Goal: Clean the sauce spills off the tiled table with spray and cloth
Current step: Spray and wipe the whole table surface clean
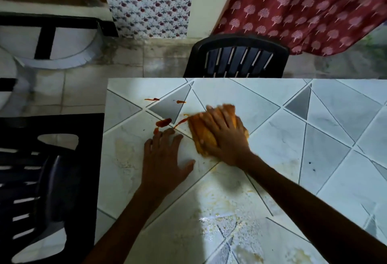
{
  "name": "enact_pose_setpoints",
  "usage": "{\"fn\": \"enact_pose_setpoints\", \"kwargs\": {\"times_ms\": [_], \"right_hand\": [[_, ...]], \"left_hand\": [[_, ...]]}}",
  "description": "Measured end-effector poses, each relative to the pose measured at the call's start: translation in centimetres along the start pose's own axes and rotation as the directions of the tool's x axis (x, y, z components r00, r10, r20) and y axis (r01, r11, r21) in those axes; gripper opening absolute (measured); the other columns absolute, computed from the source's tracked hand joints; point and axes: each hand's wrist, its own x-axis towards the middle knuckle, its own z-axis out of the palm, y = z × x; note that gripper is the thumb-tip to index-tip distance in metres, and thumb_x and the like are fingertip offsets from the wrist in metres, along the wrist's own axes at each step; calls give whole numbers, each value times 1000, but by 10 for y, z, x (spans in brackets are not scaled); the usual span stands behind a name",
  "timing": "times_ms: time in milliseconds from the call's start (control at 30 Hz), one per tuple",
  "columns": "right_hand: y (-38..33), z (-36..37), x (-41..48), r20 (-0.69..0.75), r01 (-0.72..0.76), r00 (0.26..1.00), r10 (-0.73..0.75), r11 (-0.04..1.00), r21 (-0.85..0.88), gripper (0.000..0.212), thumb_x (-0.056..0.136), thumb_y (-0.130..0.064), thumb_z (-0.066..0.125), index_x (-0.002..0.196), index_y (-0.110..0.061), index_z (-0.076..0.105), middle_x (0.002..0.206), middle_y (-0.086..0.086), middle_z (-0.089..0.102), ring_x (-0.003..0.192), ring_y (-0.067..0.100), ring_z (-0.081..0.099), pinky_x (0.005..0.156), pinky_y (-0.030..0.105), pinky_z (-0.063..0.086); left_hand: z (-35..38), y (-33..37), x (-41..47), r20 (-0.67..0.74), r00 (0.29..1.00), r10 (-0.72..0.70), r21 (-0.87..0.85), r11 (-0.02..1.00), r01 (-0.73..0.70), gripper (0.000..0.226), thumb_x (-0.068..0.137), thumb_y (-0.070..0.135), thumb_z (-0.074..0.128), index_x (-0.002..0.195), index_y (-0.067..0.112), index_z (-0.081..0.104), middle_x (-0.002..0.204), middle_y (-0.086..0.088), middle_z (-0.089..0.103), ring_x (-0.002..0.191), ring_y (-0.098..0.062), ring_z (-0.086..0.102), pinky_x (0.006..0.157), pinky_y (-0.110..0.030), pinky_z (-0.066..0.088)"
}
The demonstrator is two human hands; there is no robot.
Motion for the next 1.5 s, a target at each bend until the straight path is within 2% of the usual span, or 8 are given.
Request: {"fn": "enact_pose_setpoints", "kwargs": {"times_ms": [133, 300, 600, 733, 867, 1133, 1400, 1500], "right_hand": [[50, -1, -54, 13, -105, 994, 106, 994, -43, 77, 87, -69, 36, 157, -45, 13, 168, -13, 5, 155, 22, 5, 113, 63, 26], [48, -11, 51, -32, -477, 876, 482, 873, 99, 80, 89, -78, 18, 158, -42, 0, 169, -6, -3, 155, 33, -4, 117, 70, 6], [-19, 15, -55, 2, -58, 998, 58, 997, 52, 82, 87, -72, 43, 157, -46, 11, 169, -12, 3, 156, 21, -4, 117, 62, 16], [49, 5, -61, -15, -270, 963, 270, 963, 4, 78, 87, -75, 29, 157, -46, 10, 168, -11, 6, 155, 24, 4, 114, 65, 22], [34, 0, 21, -20, -507, 859, 512, 855, 108, 84, 86, -79, 20, 158, -42, -4, 169, -5, -8, 154, 34, -9, 116, 71, 2], [-39, 23, -66, -35, -103, 994, 104, 994, 35, 86, 86, -75, 41, 158, -44, 7, 169, -8, 2, 156, 26, -4, 118, 65, 13], [21, -5, 25, 23, -511, 859, 511, 854, 102, 83, 89, -78, 27, 157, -43, -4, 169, -5, -8, 154, 34, -11, 115, 72, 0], [-26, 2, 53, 36, -475, 880, 474, 874, 103, 91, 88, -79, 30, 159, -36, -7, 168, 1, -16, 152, 38, -19, 114, 74, -6]], "left_hand": [[-14, -28, -1, -18, 999, -27, 1, 1000, 27, 75, 72, 70, 56, 129, 21, 55, 138, -8, 49, 127, -31, 44, 102, -50, 38], [-15, -40, -10, -40, 997, -59, 0, 998, 59, 81, 72, 69, 58, 136, 19, 51, 141, -9, 46, 129, -33, 43, 104, -51, 37], [-8, -42, -17, 28, 990, -138, 17, 990, 137, 101, 65, 77, 53, 144, 14, 43, 146, -12, 44, 133, -34, 39, 104, -53, 35], [-8, -40, -16, 10, 988, -153, -17, 988, 153, 102, 63, 76, 56, 144, 15, 44, 146, -12, 45, 133, -34, 40, 106, -54, 35], [-4, -41, -17, 9, 986, -167, -4, 986, 167, 104, 64, 77, 56, 146, 15, 42, 147, -12, 44, 134, -35, 39, 107, -54, 34], [-7, -42, -16, 71, 980, -187, -54, 980, 191, 107, 64, 77, 61, 150, 19, 34, 154, -9, 34, 142, -34, 28, 114, -54, 24], [-8, -44, -13, 51, 981, -189, -71, 979, 193, 107, 60, 79, 56, 147, 19, 38, 152, -9, 38, 138, -34, 32, 111, -53, 27], [-7, -46, -13, 48, 982, -181, -79, 980, 184, 106, 61, 79, 56, 146, 19, 39, 151, -10, 38, 138, -35, 33, 110, -54, 29]]}}
